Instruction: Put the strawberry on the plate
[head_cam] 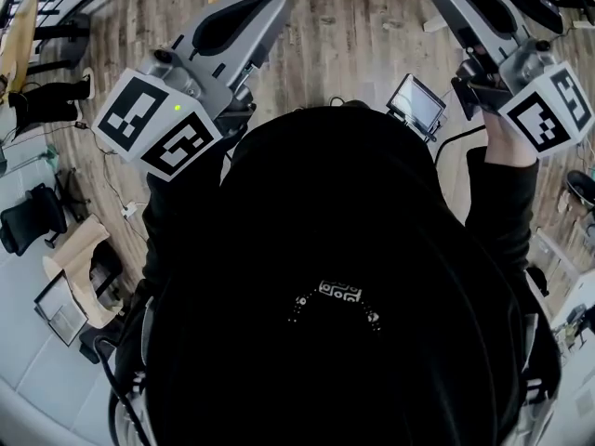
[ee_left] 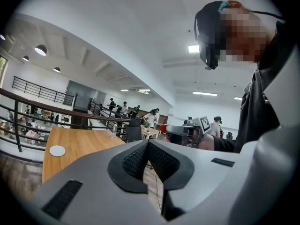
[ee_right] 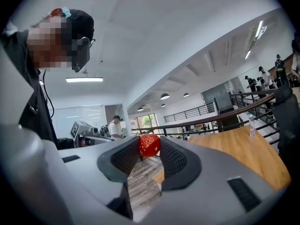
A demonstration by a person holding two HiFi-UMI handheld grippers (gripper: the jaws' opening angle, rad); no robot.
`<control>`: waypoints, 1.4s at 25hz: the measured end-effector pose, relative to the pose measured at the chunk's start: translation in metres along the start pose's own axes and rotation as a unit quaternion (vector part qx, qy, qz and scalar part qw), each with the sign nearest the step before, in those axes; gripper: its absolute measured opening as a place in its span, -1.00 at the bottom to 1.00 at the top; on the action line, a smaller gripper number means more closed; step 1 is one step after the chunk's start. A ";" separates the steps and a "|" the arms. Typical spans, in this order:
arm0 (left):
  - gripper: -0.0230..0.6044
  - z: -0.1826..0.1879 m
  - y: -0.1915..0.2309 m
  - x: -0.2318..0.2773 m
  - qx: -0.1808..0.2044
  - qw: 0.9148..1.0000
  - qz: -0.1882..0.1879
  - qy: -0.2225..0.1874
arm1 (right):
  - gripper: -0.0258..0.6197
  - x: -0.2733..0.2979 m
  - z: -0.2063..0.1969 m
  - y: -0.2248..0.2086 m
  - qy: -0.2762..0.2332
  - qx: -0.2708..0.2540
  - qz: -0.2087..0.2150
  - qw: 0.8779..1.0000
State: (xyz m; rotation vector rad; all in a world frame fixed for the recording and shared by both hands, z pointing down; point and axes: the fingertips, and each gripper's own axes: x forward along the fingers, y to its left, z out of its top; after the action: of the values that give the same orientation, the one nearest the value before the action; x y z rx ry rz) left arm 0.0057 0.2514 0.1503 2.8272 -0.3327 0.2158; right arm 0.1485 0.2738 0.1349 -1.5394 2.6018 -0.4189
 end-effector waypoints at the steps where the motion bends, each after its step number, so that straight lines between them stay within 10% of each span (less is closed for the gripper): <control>1: -0.93 -0.003 -0.003 0.008 0.002 1.000 0.001 0.004 | -0.48 -0.007 -0.003 -0.010 -0.004 0.006 -0.003 1.000; 35: -0.93 0.006 0.077 0.033 -0.010 0.998 -0.059 -0.016 | -0.48 0.074 -0.015 -0.048 0.027 0.031 0.002 0.999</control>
State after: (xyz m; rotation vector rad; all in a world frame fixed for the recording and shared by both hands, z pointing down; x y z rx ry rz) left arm 0.0192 0.1709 0.1709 2.8222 -0.1723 0.1415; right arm 0.1498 0.1901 0.1671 -1.5242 2.6037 -0.5428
